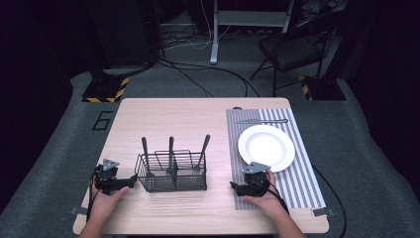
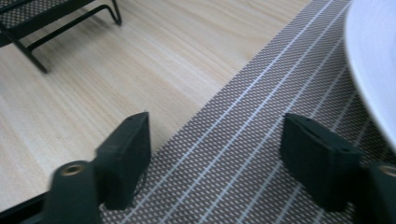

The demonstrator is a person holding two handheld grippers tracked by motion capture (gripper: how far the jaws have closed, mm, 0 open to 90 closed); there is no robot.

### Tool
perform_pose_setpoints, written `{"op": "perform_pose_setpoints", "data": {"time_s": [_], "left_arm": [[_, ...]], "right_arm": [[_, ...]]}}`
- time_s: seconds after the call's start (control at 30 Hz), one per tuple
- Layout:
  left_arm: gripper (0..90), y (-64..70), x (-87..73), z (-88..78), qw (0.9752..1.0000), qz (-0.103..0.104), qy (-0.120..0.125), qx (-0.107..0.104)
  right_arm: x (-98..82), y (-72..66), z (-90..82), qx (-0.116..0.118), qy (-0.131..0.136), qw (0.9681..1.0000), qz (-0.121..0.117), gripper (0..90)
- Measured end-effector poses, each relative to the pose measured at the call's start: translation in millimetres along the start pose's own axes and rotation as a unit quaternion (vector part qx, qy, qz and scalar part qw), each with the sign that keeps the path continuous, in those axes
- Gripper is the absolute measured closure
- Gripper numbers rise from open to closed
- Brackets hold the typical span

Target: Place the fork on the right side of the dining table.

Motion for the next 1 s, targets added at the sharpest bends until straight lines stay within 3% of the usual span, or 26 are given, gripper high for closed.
{"op": "perform_pose_setpoints", "data": {"time_s": [0.17, 0.33, 0.7, 1.0], "left_arm": [[0.0, 0.1, 0.1, 0.1, 1.0, 0.0, 0.0, 0.0], [0.0, 0.1, 0.0, 0.1, 1.0, 0.0, 0.0, 0.0], [0.0, 0.2, 0.1, 0.1, 1.0, -0.001, 0.0, 0.001], [0.0, 0.8, 0.2, 0.3, 1.0, -0.004, 0.0, 0.001]], "right_arm": [[7.2, 3.4, -11.3, -0.006, 0.034, 0.9992, 0.018, 32.3], [13.1, -0.7, -19.8, 0.013, 0.04, 0.9987, 0.03, 35.0], [27.0, -20.1, -35.7, 0.025, 0.06, 0.9974, 0.033, 41.7], [37.0, -26.1, -46.3, 0.014, 0.074, 0.9962, 0.044, 44.4]]}}
Point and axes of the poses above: each handheld gripper's, and its own axes: z roughly forward along the jaws, x roughly out of its top, y roughly to its right, the point moved 2 cm from there along z, roughly forward along the jaws, and after that the axes turned 2 degrees about -y, right-handed, at the moved point
